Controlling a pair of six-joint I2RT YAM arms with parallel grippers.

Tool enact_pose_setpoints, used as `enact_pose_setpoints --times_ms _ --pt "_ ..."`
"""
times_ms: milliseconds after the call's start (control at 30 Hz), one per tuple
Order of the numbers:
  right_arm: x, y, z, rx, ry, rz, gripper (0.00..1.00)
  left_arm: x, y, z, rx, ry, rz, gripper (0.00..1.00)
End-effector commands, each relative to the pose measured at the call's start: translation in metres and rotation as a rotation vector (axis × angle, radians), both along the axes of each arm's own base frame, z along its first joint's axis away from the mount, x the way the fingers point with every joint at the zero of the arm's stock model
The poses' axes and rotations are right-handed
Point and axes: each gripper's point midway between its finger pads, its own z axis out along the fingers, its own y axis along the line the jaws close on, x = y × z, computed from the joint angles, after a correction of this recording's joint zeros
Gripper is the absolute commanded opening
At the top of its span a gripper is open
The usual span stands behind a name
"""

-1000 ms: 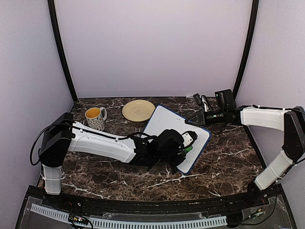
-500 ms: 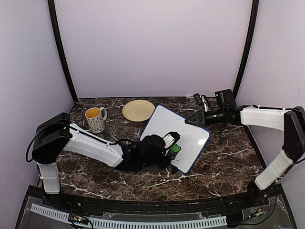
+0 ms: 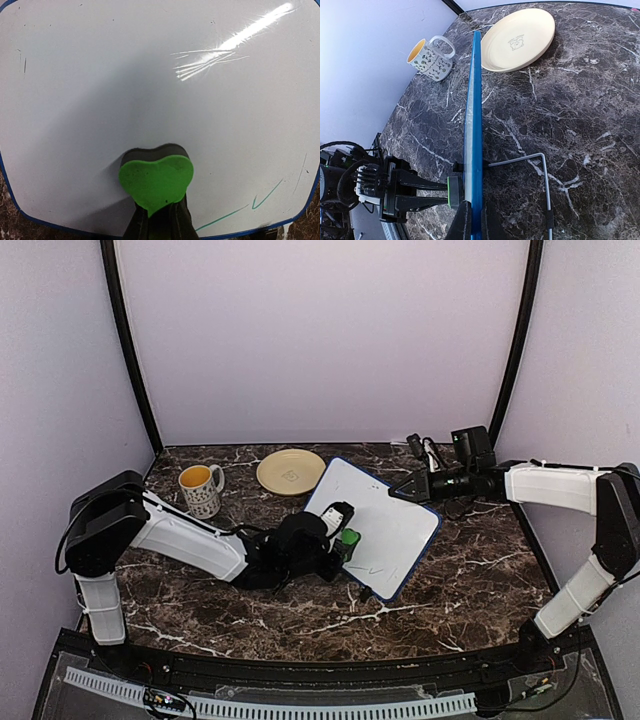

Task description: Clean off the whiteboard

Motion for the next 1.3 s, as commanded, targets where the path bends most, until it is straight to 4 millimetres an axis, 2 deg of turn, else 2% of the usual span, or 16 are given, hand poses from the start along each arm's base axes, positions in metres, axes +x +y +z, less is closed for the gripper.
enact_pose_setpoints --times_ms 0,167,300,567,867,1033,1267 --pt "-0.018 0.005 -0.022 -0.044 0.071 0.045 0.00 0.003 0.042 -0.061 0.223 0.028 0.074 0.00" --pt "-0.018 0.005 -0.024 -0.043 0.075 0.044 0.00 -0.025 0.001 -0.059 0.205 -0.016 -0.049 0.00" --pt "-0.018 0.006 -0.025 -0.042 0.078 0.043 0.00 -0.039 -0.018 -0.061 0.190 -0.019 -0.102 0.00" --pt "-0.017 0.006 -0.025 -0.044 0.079 0.044 0.00 -0.047 -0.013 -0.059 0.152 0.000 -0.120 0.00" --pt "-0.019 0.007 -0.023 -0.035 0.074 0.057 0.00 -0.026 0.027 -0.060 0.047 0.067 -0.045 0.00" --pt "-0.018 0.007 -0.024 -0.035 0.077 0.052 0.00 -0.032 0.017 -0.059 0.053 0.056 -0.111 0.00" --pt "-0.017 0.006 -0.027 -0.040 0.087 0.043 0.00 -0.057 -0.018 -0.052 0.067 0.009 -0.205 0.00"
